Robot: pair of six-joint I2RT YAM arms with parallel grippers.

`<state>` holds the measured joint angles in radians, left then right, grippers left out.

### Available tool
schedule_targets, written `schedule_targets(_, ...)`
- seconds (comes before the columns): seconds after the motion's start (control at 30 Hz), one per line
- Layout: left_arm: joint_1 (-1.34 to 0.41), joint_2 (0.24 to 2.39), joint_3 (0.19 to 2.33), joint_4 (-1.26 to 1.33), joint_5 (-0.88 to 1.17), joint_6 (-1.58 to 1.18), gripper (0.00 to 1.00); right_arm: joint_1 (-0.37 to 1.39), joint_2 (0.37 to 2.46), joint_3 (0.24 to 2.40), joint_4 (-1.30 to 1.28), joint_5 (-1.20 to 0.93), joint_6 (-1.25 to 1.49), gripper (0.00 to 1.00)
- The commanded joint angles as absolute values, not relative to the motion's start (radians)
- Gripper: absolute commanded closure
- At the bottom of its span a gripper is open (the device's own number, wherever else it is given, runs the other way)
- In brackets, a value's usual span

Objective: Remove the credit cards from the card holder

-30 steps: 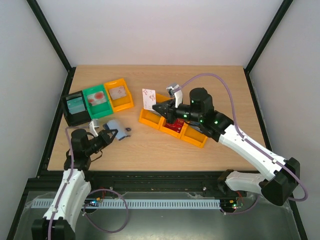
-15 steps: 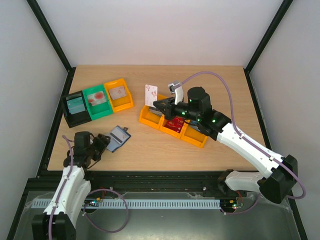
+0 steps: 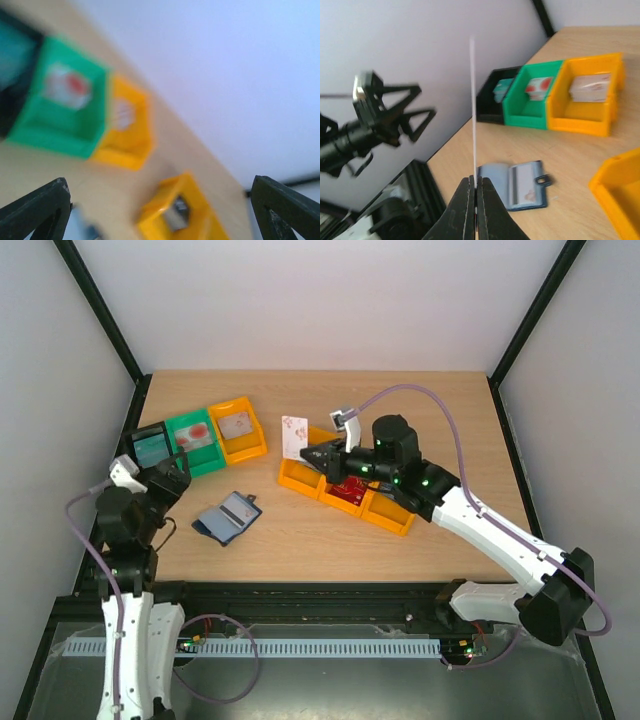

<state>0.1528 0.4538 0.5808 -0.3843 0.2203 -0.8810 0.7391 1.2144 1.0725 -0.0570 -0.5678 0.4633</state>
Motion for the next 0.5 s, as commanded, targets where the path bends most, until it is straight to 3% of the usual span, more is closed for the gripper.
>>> schedule_targets(0.0, 0.152, 0.357, 0.551, 0.166, 0.656, -0.705, 0.01, 0.797, 1.199, 1.086, 0.032, -0.772, 0.377, 0.98)
schedule_targets(0.07, 0.138, 0.326, 0.526, 0.424, 0.851, -0.751, 0.01, 0.844, 1.176, 1.064, 0.089, -0.845, 0.330, 0.98)
schedule_targets(0.13, 0.109, 0.344, 0.540, 0.481, 0.969, -0.746, 0.01, 0.899, 1.152, 1.036, 0.143, -0.879, 0.278, 0.98)
schedule_targets(0.4, -0.025, 0.365, 0.588, 0.186, 1.229, -0.406, 0.01, 0.998, 1.206, 1.023, 0.250, -0.892, 0.255, 0.98)
schedule_targets(0.47, -0.034, 0.373, 0.597, 0.159, 1.238, -0.393, 0.07, 1.007, 1.221, 1.030, 0.253, -0.894, 0.246, 0.98)
